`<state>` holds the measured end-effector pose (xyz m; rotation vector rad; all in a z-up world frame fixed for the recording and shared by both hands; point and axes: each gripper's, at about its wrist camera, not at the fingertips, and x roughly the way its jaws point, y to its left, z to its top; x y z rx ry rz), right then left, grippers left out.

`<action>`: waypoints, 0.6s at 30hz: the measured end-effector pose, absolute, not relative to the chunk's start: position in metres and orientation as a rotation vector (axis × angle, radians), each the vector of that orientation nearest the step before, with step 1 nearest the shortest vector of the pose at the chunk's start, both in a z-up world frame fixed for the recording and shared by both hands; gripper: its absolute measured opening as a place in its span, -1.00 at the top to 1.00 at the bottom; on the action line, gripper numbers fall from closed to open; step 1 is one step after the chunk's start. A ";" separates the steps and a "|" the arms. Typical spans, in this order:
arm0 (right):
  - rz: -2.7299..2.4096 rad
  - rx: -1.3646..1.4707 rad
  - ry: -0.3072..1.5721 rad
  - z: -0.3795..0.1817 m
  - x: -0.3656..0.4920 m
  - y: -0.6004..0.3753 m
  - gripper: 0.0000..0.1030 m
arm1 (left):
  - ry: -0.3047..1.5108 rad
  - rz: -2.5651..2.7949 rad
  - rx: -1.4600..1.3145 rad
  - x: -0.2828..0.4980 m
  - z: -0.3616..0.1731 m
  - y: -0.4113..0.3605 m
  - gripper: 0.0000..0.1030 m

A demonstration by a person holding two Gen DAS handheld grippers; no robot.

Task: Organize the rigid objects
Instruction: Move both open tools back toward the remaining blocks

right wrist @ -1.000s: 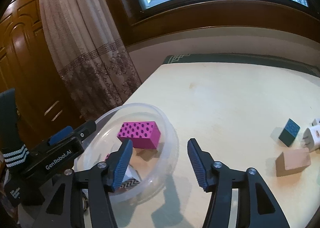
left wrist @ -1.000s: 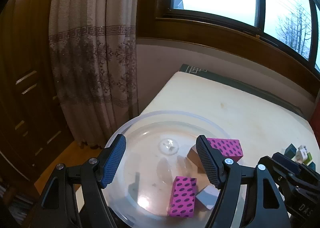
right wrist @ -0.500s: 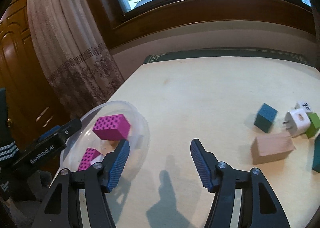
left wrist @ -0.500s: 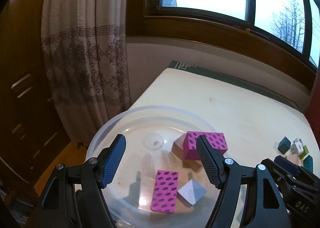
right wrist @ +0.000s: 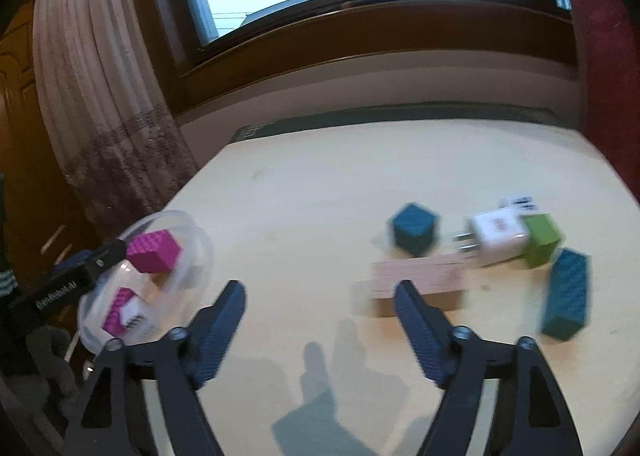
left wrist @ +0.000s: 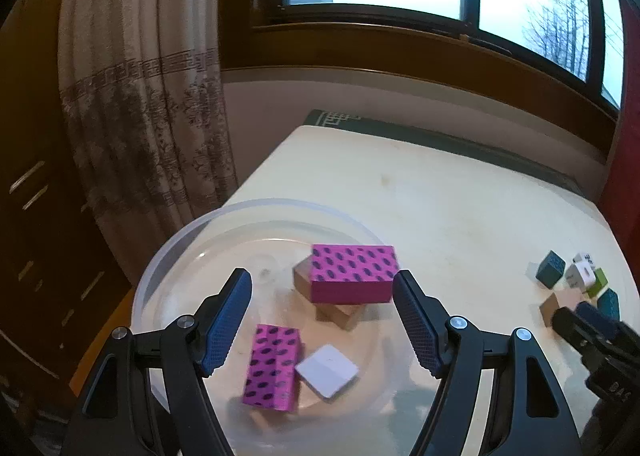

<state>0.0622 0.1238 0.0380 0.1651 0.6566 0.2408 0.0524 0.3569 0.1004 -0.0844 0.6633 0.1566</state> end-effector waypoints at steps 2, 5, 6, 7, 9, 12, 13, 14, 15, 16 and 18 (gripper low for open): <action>0.207 0.154 0.648 0.038 0.058 0.108 -0.59 | 0.666 0.146 -0.083 0.053 0.100 0.353 -0.53; 0.158 0.164 0.636 0.039 0.053 0.081 -0.60 | 0.681 0.124 -0.079 0.056 0.099 0.343 -0.54; 0.142 0.169 0.633 0.039 0.052 0.072 -0.60 | 0.688 0.112 -0.075 0.057 0.098 0.337 -0.54; 0.128 0.173 0.630 0.039 0.050 0.064 -0.60 | 0.694 0.101 -0.072 0.058 0.097 0.333 -0.54; 0.100 0.180 0.627 0.038 0.049 0.047 -0.60 | 0.710 0.071 -0.067 0.061 0.095 0.320 -0.54; 0.064 0.182 0.620 0.037 0.047 0.025 -0.69 | 0.727 0.036 -0.056 0.063 0.094 0.303 -0.54; 0.058 0.178 0.617 0.037 0.046 0.019 -0.71 | 0.732 0.024 -0.051 0.064 0.093 0.297 -0.54; 0.053 0.171 0.615 0.037 0.046 0.013 -0.72 | 0.738 0.010 -0.047 0.064 0.092 0.291 -0.54; 0.052 0.160 0.616 0.037 0.047 0.007 -0.75 | 0.749 -0.009 -0.042 0.065 0.091 0.282 -0.54; 0.054 0.152 0.618 0.037 0.048 0.004 -0.76 | 0.755 -0.019 -0.040 0.067 0.090 0.279 -0.54; 0.059 0.122 0.623 0.036 0.052 -0.001 -0.77 | 0.776 -0.046 -0.035 0.069 0.087 0.267 -0.54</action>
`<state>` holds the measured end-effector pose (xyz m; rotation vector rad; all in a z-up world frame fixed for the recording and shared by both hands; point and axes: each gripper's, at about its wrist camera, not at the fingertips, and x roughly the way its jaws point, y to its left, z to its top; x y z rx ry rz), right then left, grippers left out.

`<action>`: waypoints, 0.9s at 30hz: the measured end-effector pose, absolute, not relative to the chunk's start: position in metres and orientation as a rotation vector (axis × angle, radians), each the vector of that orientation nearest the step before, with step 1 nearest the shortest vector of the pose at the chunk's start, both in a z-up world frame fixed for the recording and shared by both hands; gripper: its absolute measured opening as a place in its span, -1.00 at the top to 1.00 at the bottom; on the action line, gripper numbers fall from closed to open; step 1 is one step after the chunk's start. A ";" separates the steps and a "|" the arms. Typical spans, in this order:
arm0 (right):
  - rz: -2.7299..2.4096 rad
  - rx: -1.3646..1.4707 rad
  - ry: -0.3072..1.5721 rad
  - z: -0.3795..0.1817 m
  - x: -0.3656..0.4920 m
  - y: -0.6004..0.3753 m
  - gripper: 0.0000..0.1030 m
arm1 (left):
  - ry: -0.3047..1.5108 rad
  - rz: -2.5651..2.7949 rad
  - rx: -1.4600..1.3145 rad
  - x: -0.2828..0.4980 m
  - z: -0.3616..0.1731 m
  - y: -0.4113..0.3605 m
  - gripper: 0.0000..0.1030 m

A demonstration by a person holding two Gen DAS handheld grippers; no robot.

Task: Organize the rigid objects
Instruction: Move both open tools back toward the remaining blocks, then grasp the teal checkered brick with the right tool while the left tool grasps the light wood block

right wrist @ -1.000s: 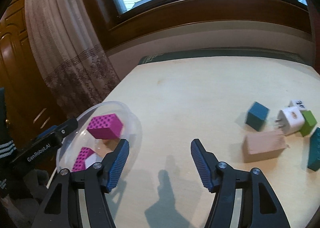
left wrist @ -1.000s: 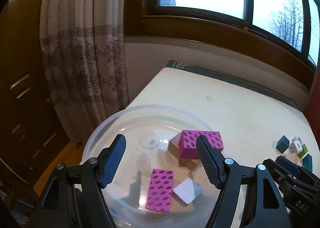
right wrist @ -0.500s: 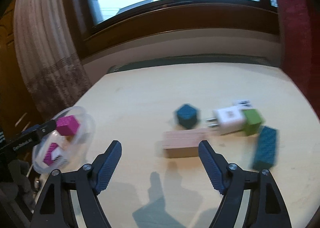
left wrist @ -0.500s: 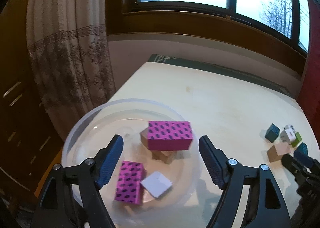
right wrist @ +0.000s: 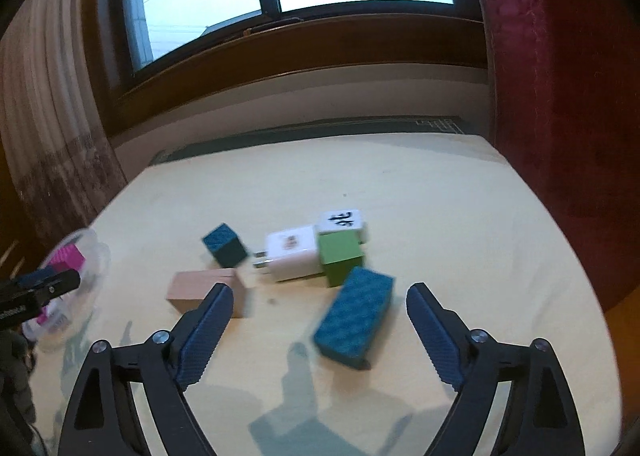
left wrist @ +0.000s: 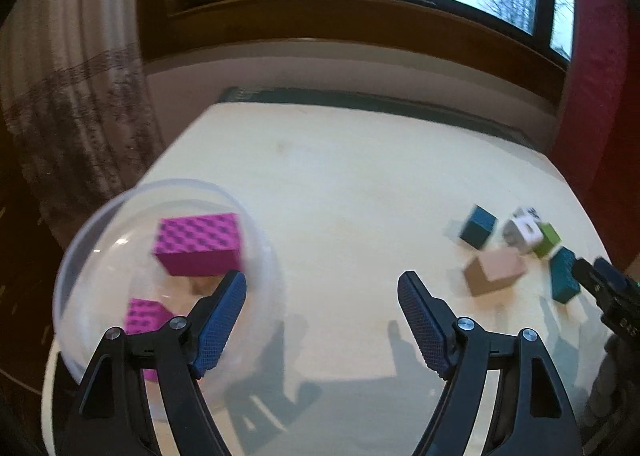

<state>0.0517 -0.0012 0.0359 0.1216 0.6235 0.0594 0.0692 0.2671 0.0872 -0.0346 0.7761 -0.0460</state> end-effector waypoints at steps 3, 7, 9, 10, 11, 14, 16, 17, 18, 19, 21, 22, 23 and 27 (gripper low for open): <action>0.085 0.081 0.643 0.034 0.061 -0.008 -0.78 | 0.802 -0.075 -0.025 0.073 0.083 0.250 -0.54; 0.148 0.081 0.684 0.028 0.077 -0.019 -0.78 | 0.820 -0.094 -0.014 0.076 0.081 0.235 -0.54; 0.184 0.084 0.704 0.024 0.086 -0.022 -0.78 | 0.832 -0.100 -0.006 0.079 0.080 0.227 -0.54; 0.190 0.084 0.713 0.022 0.089 -0.024 -0.78 | 0.835 -0.102 -0.004 0.080 0.079 0.226 -0.54; 0.202 0.090 0.723 0.020 0.093 -0.026 -0.78 | 0.839 -0.104 -0.001 0.082 0.079 0.221 -0.54; 0.253 0.108 0.749 0.015 0.097 -0.027 -0.78 | 0.845 -0.109 0.011 0.085 0.078 0.215 -0.54; 0.294 0.105 0.744 0.015 0.094 -0.026 -0.78 | 0.853 -0.112 0.020 0.088 0.075 0.208 -0.54; 0.308 0.094 0.744 0.015 0.093 -0.024 -0.78 | 0.856 -0.115 0.021 0.089 0.075 0.208 -0.54; 0.321 0.077 0.746 0.014 0.091 -0.022 -0.78 | 0.864 -0.118 0.021 0.091 0.073 0.205 -0.54; 0.333 0.061 0.750 0.013 0.090 -0.019 -0.77 | 0.873 -0.125 0.018 0.093 0.071 0.202 -0.54; 0.343 0.023 0.753 0.013 0.087 -0.014 -0.71 | 0.889 -0.138 0.013 0.097 0.068 0.197 -0.54; 0.342 0.013 0.755 0.013 0.087 -0.013 -0.64 | 0.895 -0.144 0.011 0.098 0.067 0.194 -0.54; 0.341 0.005 0.761 0.012 0.087 -0.011 -0.57 | 0.898 -0.149 0.012 0.099 0.066 0.192 -0.54; 0.331 -0.001 0.799 0.006 0.090 -0.012 -0.12 | 0.900 -0.162 0.025 0.101 0.065 0.181 -0.54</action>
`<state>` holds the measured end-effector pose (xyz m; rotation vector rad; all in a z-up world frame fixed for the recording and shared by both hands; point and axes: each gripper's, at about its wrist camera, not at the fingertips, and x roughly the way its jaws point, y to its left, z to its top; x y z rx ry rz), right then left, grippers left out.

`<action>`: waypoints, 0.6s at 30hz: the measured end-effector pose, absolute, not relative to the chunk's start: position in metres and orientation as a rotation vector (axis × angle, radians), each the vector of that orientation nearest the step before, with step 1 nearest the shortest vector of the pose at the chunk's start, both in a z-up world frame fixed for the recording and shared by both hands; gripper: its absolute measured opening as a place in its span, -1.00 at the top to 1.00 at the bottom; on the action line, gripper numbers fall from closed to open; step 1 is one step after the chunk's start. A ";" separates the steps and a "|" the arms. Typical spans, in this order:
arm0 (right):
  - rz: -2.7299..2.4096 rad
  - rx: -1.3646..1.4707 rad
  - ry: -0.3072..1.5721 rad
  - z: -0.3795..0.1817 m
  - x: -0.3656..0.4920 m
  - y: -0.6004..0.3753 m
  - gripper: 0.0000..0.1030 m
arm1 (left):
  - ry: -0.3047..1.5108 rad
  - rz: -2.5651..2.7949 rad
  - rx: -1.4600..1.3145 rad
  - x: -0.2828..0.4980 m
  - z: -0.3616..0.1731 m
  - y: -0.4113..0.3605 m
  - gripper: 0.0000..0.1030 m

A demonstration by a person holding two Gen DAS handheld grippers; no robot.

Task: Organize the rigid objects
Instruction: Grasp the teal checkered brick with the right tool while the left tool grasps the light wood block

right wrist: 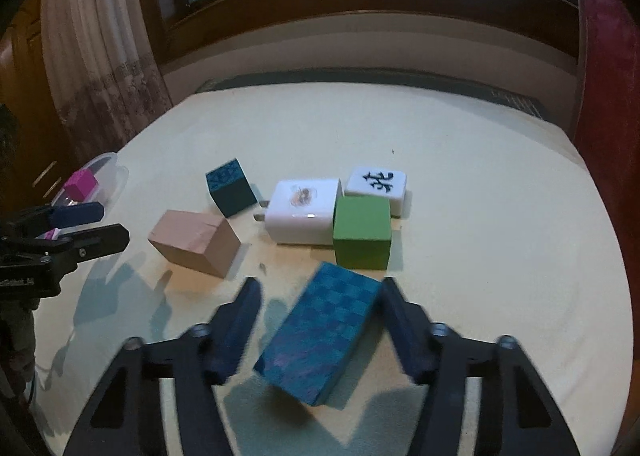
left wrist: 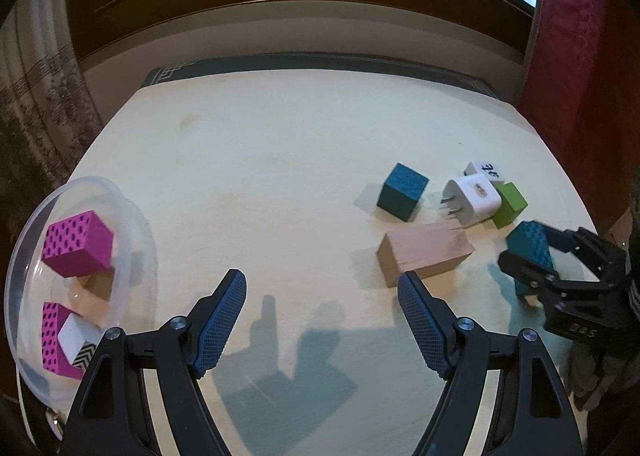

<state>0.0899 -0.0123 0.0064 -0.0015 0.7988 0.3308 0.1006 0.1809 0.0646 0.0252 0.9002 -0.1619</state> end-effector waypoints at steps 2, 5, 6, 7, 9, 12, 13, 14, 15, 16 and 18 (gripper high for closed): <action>0.327 -0.003 0.798 0.007 0.090 -0.012 -0.07 | 0.900 -0.170 0.030 0.101 0.065 0.176 -0.54; 0.326 -0.014 0.798 0.007 0.088 -0.014 -0.01 | 0.898 -0.179 0.037 0.103 0.066 0.169 -0.54; 0.325 -0.020 0.797 0.007 0.088 -0.014 0.00 | 0.899 -0.184 0.039 0.104 0.066 0.165 -0.54; 0.322 -0.026 0.797 0.007 0.087 -0.013 0.00 | 0.900 -0.188 0.039 0.105 0.065 0.164 -0.54; 0.317 -0.032 0.797 0.007 0.087 -0.012 0.00 | 0.909 -0.202 0.034 0.108 0.065 0.158 -0.54; 0.301 -0.034 0.799 0.008 0.085 -0.014 0.02 | 0.923 -0.230 0.026 0.111 0.064 0.150 -0.54; 0.298 -0.033 0.800 0.008 0.085 -0.013 0.04 | 0.925 -0.239 0.026 0.111 0.064 0.146 -0.54; 0.293 -0.032 0.801 0.008 0.084 -0.014 0.04 | 0.926 -0.247 0.026 0.112 0.064 0.143 -0.54; 0.287 -0.032 0.802 0.008 0.084 -0.015 0.04 | 0.926 -0.254 0.027 0.112 0.064 0.139 -0.54; 0.284 -0.032 0.803 0.007 0.084 -0.015 0.04 | 0.926 -0.260 0.029 0.113 0.065 0.135 -0.54; 0.277 -0.038 0.808 0.006 0.084 -0.015 0.04 | 0.926 -0.271 0.033 0.115 0.064 0.127 -0.54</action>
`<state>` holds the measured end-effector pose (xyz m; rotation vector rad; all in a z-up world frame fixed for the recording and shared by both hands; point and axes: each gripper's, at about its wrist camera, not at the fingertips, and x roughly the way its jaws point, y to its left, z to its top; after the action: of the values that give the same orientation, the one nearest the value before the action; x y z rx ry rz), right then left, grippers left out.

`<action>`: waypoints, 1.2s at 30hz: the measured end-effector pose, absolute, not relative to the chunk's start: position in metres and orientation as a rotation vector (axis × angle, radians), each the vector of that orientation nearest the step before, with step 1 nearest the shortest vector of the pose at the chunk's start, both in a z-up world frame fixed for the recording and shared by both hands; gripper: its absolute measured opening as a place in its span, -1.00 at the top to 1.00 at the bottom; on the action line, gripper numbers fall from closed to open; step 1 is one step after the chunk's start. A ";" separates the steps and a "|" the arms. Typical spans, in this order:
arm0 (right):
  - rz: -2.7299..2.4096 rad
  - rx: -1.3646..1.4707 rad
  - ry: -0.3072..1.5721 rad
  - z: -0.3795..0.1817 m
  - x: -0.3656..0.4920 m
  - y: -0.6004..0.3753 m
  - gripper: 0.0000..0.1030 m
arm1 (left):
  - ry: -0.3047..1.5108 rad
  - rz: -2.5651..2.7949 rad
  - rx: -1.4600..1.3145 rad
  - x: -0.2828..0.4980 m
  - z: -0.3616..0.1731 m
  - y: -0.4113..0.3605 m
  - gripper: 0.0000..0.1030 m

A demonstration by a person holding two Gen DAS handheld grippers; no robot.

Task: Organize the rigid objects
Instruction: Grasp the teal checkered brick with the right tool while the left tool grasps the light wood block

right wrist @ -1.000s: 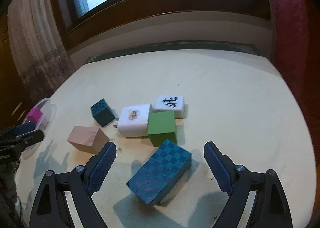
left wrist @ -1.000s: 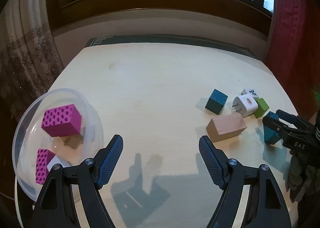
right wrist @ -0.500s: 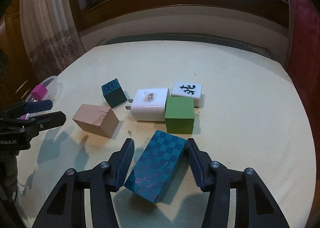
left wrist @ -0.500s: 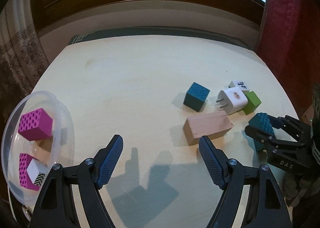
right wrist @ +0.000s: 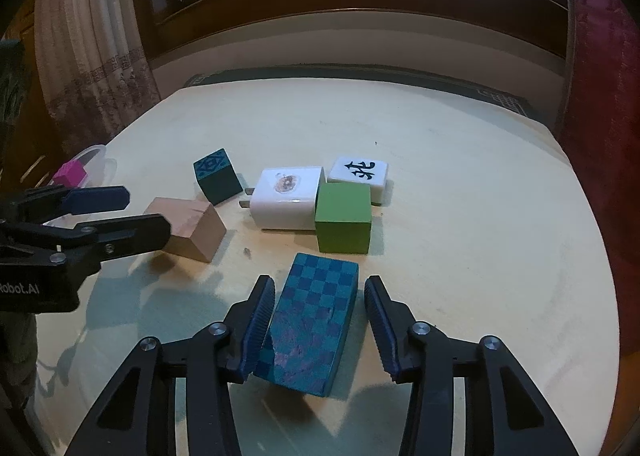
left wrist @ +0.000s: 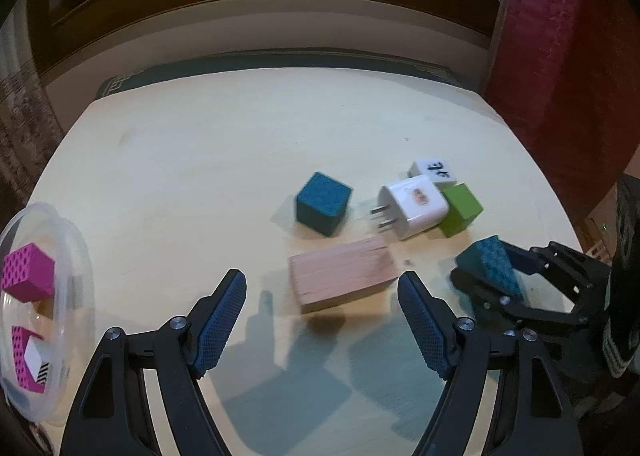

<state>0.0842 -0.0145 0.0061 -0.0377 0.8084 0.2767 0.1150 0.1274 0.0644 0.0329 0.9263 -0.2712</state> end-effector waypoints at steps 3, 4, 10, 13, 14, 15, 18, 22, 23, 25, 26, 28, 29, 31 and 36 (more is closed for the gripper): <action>0.262 -0.053 0.813 0.005 0.085 -0.014 0.07 | 0.931 -0.280 0.040 0.119 0.062 0.120 -0.54; 0.261 -0.054 0.812 0.004 0.085 -0.014 0.07 | 0.934 -0.278 0.044 0.121 0.061 0.117 -0.54; 0.259 -0.052 0.810 0.004 0.085 -0.015 0.07 | 0.965 -0.244 0.037 0.133 0.048 0.113 -0.54; 0.258 -0.054 0.810 0.004 0.085 -0.015 0.07 | 0.968 -0.239 0.040 0.137 0.045 0.109 -0.54; 0.258 -0.054 0.810 0.004 0.086 -0.015 0.07 | 0.967 -0.239 0.042 0.139 0.044 0.109 -0.54; 0.257 -0.054 0.810 0.004 0.086 -0.015 0.07 | 0.965 -0.239 0.046 0.141 0.043 0.108 -0.54; 0.258 -0.055 0.810 0.004 0.086 -0.015 0.07 | 0.962 -0.242 0.047 0.144 0.040 0.107 -0.51; 0.256 -0.056 0.810 0.004 0.087 -0.015 0.07 | 0.965 -0.265 0.033 0.150 0.035 0.112 -0.32; 0.254 -0.056 0.810 0.004 0.087 -0.016 0.07 | 0.959 -0.264 0.037 0.150 0.035 0.112 -0.32; 0.250 -0.053 0.809 0.004 0.087 -0.018 0.11 | 0.951 -0.263 0.045 0.147 0.034 0.112 -0.32; 0.247 -0.052 0.809 0.004 0.087 -0.018 0.12 | 0.946 -0.263 0.050 0.146 0.034 0.113 -0.32; 0.245 -0.042 0.807 0.004 0.087 -0.020 0.16 | 0.937 -0.261 0.058 0.139 0.036 0.113 -0.31; 0.244 -0.037 0.806 0.004 0.086 -0.020 0.17 | 0.929 -0.258 0.064 0.137 0.037 0.113 -0.31; 0.241 -0.023 0.805 0.004 0.085 -0.023 0.24 | 0.917 -0.252 0.069 0.134 0.039 0.114 -0.31; 0.242 -0.007 0.803 0.005 0.084 -0.026 0.38 | 0.876 -0.234 0.075 0.122 0.050 0.119 -0.31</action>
<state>0.0838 -0.0256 0.0047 -0.0068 0.8032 0.2420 0.1218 0.1190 0.0496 0.0745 0.8761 -0.2336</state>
